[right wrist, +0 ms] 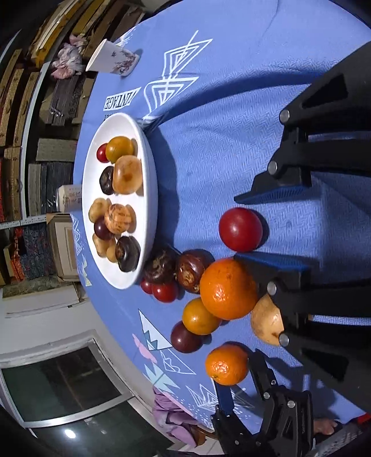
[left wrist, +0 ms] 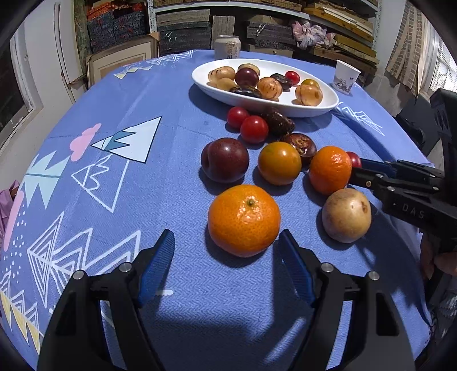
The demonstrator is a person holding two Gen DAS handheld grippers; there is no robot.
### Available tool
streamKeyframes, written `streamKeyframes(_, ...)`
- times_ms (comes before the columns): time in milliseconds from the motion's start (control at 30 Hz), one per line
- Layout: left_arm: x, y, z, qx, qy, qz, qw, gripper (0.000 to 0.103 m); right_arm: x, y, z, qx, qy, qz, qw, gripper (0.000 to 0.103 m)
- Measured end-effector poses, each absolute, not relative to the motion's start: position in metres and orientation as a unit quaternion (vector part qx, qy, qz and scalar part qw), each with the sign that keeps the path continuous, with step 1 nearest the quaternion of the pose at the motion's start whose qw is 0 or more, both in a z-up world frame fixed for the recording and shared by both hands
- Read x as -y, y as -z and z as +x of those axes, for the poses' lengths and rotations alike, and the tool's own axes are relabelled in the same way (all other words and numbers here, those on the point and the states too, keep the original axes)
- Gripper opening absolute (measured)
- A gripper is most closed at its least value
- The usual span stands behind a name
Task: Organize fruits
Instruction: 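Grasp the mandarin orange with the left tool while the right tool grasps a red tomato, then place the mandarin and tomato on the white plate and open both tools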
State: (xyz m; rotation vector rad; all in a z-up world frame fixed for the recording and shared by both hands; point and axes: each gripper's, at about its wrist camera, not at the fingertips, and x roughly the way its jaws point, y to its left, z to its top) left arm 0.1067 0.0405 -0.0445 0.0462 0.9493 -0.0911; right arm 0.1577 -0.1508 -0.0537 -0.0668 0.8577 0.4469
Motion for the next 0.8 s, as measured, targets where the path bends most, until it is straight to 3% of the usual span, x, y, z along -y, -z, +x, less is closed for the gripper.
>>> streamKeyframes(200, -0.042, 0.046, 0.109, -0.462, 0.054, 0.015, 0.885, 0.072, 0.146, 0.056, 0.162, -0.418, -0.207, -0.036, 0.884, 0.033)
streamKeyframes(300, -0.044, 0.045, 0.110, -0.458, 0.061, 0.002, 0.887, 0.061, 0.145, 0.055, 0.161, -0.416, -0.204, -0.040, 0.885, 0.033)
streamKeyframes(367, -0.042, 0.044, 0.110, -0.455, 0.070, 0.005, 0.888, 0.045, 0.146, 0.054, 0.160, -0.412, -0.203, -0.041, 0.887, 0.032)
streamKeyframes(800, -0.047, 0.014, 0.108, -0.398, 0.070, -0.013, 0.915, 0.045, 0.168, 0.038, 0.153, -0.383, -0.197, 0.006, 0.902, 0.031)
